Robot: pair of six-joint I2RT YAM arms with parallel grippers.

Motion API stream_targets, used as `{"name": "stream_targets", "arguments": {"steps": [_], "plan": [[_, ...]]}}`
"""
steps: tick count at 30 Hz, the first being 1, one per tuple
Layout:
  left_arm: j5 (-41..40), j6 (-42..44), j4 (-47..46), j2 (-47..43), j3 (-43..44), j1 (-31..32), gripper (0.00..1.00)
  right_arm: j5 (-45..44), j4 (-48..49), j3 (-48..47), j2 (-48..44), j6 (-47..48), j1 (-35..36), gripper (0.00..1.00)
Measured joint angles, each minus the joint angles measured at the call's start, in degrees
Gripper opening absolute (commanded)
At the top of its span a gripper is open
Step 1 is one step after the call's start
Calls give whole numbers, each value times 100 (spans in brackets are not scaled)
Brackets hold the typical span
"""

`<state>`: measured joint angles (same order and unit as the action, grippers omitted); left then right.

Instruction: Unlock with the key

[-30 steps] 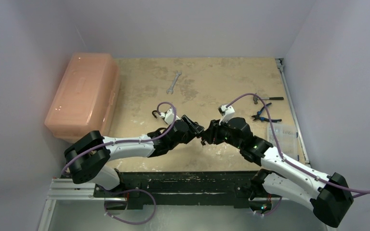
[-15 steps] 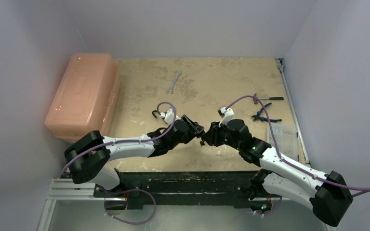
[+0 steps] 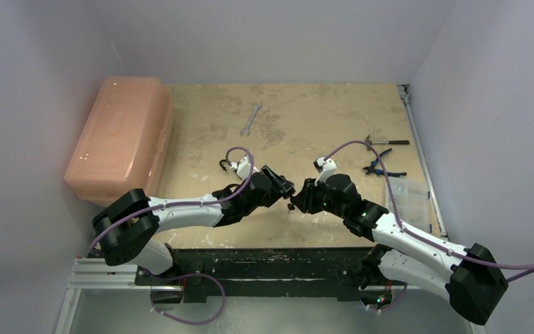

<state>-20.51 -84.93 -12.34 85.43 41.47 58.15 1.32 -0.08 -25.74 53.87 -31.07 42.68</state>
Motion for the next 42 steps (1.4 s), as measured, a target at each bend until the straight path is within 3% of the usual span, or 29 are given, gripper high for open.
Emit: {"name": "stream_targets", "arguments": {"steps": [3, 8, 24, 33, 42], "plan": [[11, 0, 0, 0, 0, 0, 0, 13, 52, 0, 28, -4, 0, 26], [13, 2, 2, 0, 0, -4, 0, 96, 151, 0, 96, -48, 2, 0], [72, 0, -57, 151, 0, -83, 0, -31, 221, -101, 424, -485, 2, 0], [-15, 0, -197, 195, -2, -201, 0, -201, -70, -621, 920, -411, 2, 0], [-74, 52, -184, 195, -11, -223, 0, 125, 66, -645, 1062, -457, -177, 0]]}}
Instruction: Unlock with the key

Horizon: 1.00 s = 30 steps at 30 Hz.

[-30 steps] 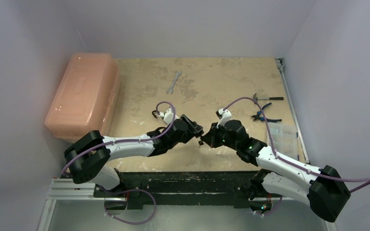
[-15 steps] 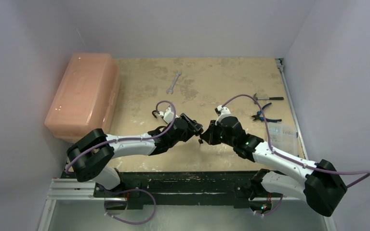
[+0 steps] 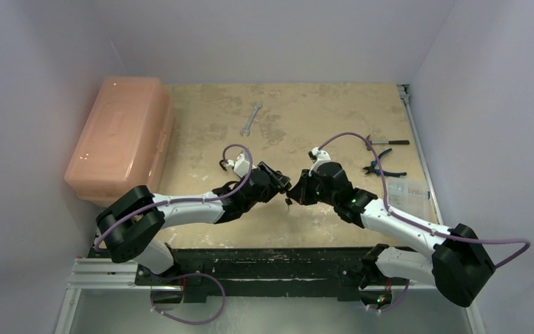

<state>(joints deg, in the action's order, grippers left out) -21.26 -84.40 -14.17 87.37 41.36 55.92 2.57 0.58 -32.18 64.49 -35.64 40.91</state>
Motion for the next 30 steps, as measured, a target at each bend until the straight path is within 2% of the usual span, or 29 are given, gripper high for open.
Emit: {"name": "stream_targets", "arguments": {"steps": [8, 30], "plan": [[-4, 133, -125, -68, -28, -9, 0, 588, 76, -4, -7, -181, -354, 0], [-57, 264, -651, -717, -588, -15, 0, 1467, 369, -70, -9, -678, -623, 0]]}}
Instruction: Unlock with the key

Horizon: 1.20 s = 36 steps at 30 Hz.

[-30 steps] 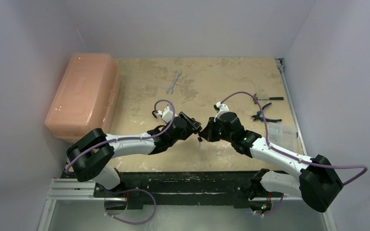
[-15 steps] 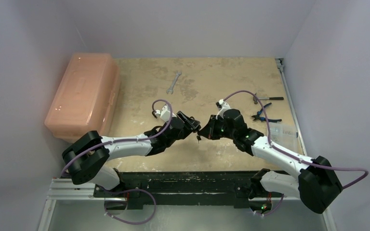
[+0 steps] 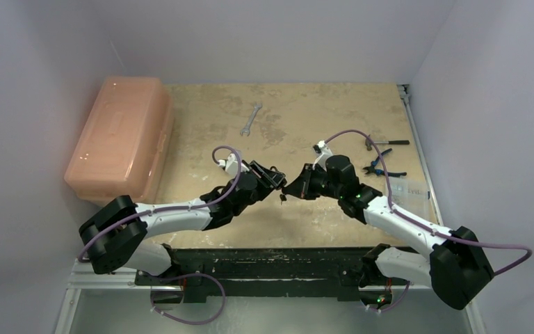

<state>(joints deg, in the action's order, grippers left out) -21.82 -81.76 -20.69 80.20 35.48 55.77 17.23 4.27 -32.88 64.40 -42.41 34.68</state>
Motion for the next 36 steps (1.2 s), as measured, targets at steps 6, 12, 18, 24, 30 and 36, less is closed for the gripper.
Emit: {"name": "stream_targets", "arguments": {"steps": [6, 12, 18, 24, 30, 36], "plan": [[-33, 35, -358, -98, -184, -15, 0, 168, 138, 0, 2, -153, -76, 0], [-74, 42, -835, -223, -391, -31, 0, 518, 385, 2, 9, -376, -249, 0], [-118, 74, -1327, -341, -566, -59, 0, 857, 723, 13, 9, -597, -420, 0], [-122, 144, -1744, -411, -715, -63, 0, 1123, 925, 15, 9, -728, -522, 0], [-151, 199, -1825, -448, -723, -66, 0, 1233, 1032, 13, 9, -748, -564, 0], [-144, 205, -1849, -448, -723, -66, 0, 1351, 1038, 13, 9, -579, -597, 26]]}}
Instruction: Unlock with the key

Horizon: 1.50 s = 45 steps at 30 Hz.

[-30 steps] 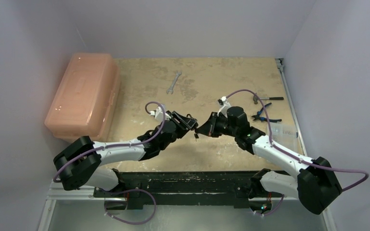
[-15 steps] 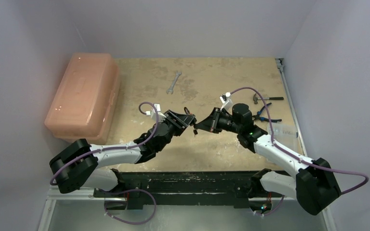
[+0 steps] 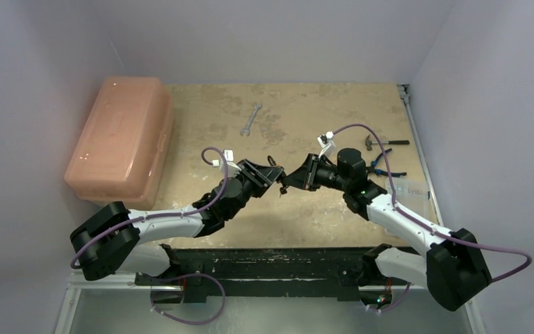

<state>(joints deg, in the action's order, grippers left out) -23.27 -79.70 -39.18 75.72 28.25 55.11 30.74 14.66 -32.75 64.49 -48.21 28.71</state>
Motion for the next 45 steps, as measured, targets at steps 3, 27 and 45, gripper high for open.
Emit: {"name": "stream_targets", "arguments": {"steps": [3, 27, 45], "plan": [[146, -24, 70, -57, 9, 63, 0, 92, 20, -20, -17, 238, -15, 41], [387, -1244, 1377, 459, 957, 76, 0, -1121, -13, 269, -688, 1410, 142, 66], [437, -1788, 1462, 485, 999, -15, 0, -3233, 1141, 791, -680, 1611, 1158, 65]]}}
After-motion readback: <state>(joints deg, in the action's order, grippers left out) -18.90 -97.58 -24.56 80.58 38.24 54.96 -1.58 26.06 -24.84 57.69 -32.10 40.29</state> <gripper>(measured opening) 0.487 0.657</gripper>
